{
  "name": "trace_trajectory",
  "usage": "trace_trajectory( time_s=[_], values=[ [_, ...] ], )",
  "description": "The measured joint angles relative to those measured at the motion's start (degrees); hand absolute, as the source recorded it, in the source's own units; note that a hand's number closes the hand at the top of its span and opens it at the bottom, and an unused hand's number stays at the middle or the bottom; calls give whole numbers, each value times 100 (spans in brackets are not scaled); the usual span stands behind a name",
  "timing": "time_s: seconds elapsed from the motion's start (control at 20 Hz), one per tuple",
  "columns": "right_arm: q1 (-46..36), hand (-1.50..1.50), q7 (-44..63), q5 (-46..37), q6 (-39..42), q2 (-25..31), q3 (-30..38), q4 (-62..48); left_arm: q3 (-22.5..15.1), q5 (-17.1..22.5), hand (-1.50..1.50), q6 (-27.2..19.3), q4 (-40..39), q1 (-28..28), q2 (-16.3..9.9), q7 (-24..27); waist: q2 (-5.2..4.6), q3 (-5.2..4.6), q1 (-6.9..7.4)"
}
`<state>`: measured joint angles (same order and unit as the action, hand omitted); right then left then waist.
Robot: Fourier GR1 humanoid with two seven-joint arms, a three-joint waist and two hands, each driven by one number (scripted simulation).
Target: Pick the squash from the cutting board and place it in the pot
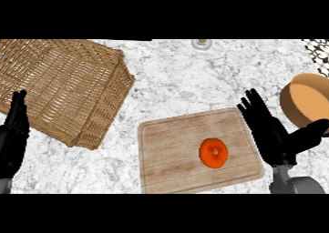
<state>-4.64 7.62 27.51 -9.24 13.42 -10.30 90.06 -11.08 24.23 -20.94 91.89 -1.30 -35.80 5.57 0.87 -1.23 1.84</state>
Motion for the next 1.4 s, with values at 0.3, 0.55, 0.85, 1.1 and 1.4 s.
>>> trace_trajectory(
  time_s=[0.3, 0.55, 0.85, 1.1, 1.4],
  values=[
    [-1209, 150, -208, 556, 1780, 594, 90, 217, 56, 71, 0, -8, 169, 489, 253, 94, -104, 116, 2],
    [-1711, -150, -1282, -682, 2704, 1751, 241, -51, -16, 184, 0, 15, 196, 847, 513, 61, -162, 124, -72],
    [-1695, -150, -3647, -1756, 3779, 2420, 305, -625, -55, 209, 0, -4, 28, 1241, 709, -64, -190, 152, -114],
    [-1794, -150, -4677, -2930, 3641, 2931, 115, -1052, -85, 137, 0, -47, -133, 1511, 835, -206, -155, 142, -106],
    [-1996, -150, -4830, -4123, 3356, 3217, -564, -1034, 4, 67, 0, 37, -422, 1753, 911, -267, -121, 128, -128]
  ],
)
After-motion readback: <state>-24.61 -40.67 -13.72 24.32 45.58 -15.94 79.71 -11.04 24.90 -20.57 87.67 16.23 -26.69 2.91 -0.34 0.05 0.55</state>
